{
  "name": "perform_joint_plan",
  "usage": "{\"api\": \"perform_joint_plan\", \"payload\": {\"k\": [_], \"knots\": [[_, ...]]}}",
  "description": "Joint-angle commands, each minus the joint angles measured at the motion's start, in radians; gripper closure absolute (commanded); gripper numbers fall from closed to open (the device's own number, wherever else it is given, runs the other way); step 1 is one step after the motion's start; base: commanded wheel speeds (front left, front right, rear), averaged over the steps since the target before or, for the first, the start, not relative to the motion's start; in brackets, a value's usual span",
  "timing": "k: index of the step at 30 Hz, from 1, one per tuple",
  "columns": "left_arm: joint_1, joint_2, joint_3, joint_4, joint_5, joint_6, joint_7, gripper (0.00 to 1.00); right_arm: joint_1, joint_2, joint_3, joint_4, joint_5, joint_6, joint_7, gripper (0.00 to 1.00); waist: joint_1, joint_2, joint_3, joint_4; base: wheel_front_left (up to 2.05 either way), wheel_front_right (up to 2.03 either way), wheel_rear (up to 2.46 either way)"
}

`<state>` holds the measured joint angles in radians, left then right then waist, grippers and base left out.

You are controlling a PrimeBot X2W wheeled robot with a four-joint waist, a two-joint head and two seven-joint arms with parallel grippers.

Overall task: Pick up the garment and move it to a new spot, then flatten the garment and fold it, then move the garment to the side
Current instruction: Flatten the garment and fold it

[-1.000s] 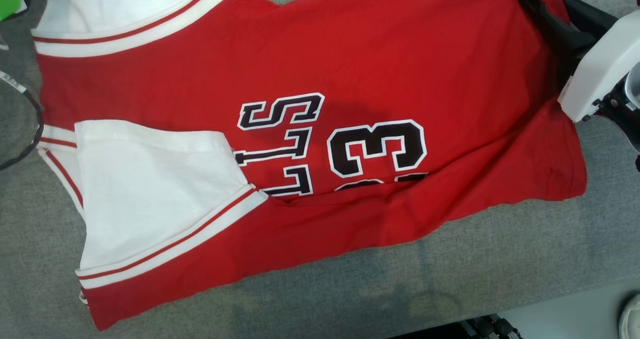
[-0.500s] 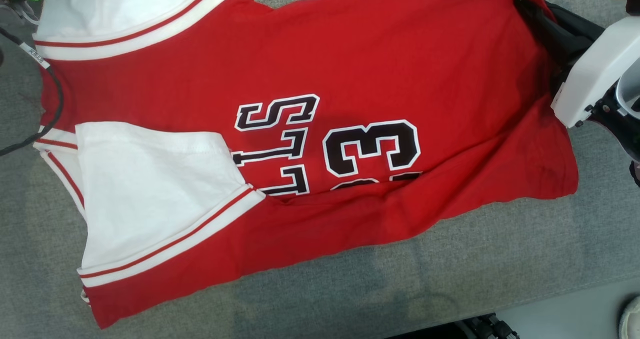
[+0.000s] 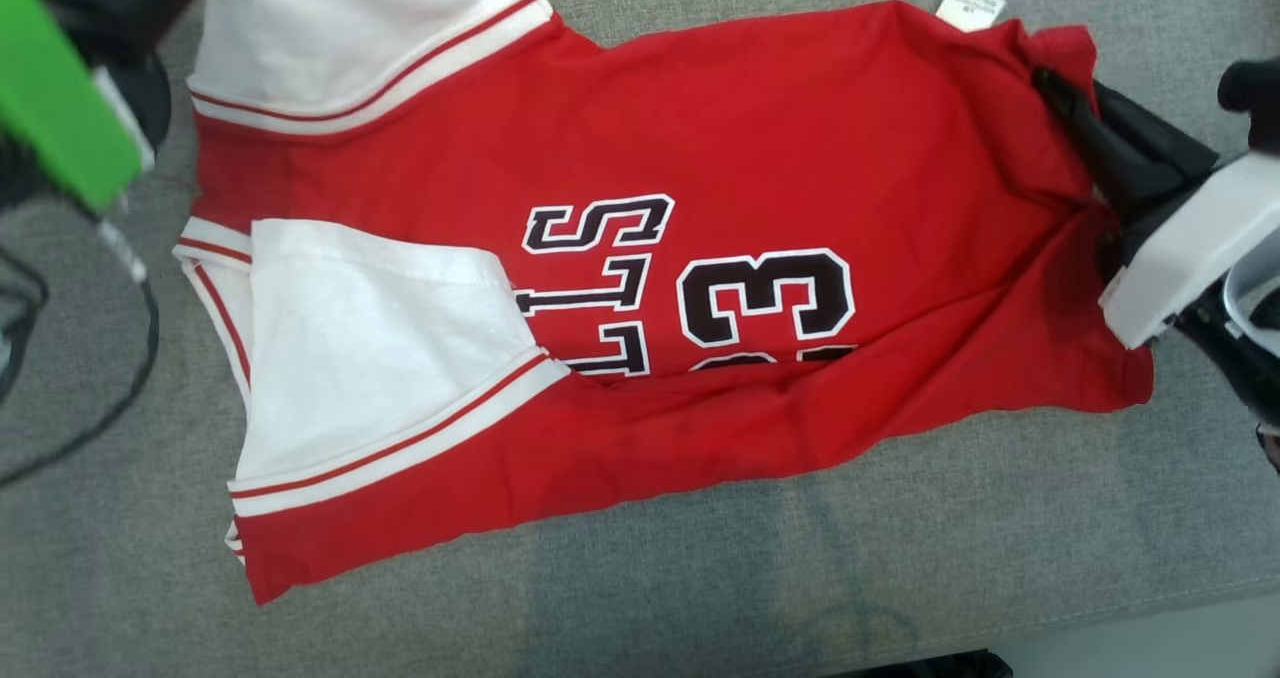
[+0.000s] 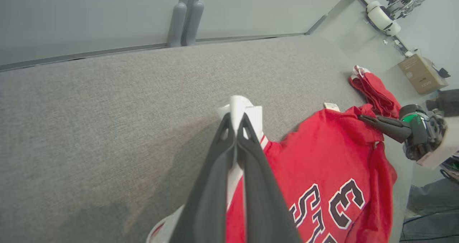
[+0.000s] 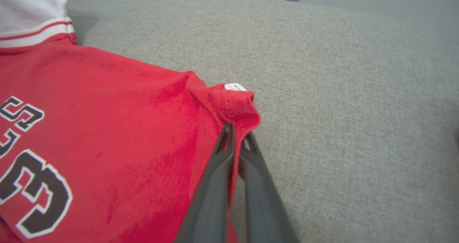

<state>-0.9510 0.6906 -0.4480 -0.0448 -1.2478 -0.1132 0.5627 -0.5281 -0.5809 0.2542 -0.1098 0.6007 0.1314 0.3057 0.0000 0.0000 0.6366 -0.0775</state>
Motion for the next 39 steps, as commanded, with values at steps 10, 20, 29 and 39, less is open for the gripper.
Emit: {"api": "perform_joint_plan", "payload": {"k": [10,20,29,39], "knots": [[0.441,0.092,0.124,-0.405,-0.05,0.116,-0.185,1.0,0.137,0.013,-0.03,0.051,-0.067,-0.001,-0.111,1.0,0.0,0.0,-0.042,0.037,0.0,0.0,0.0],[0.633,0.079,0.098,-0.53,-0.005,0.134,-0.268,1.0,0.062,-0.01,0.012,0.166,-0.19,-0.001,-0.214,1.0,0.0,0.0,-0.064,0.079,0.0,0.0,0.0],[0.694,0.057,0.074,-0.56,0.014,0.14,-0.304,1.0,-0.004,-0.041,0.053,0.229,-0.284,-0.001,-0.268,1.0,0.0,0.0,-0.092,0.105,0.0,0.0,0.0],[0.781,0.032,0.072,-0.569,0.006,0.14,-0.36,1.0,0.065,-0.067,-0.022,0.216,-0.367,-0.001,-0.358,1.0,0.0,0.0,-0.095,0.102,0.0,0.0,0.0]]}}
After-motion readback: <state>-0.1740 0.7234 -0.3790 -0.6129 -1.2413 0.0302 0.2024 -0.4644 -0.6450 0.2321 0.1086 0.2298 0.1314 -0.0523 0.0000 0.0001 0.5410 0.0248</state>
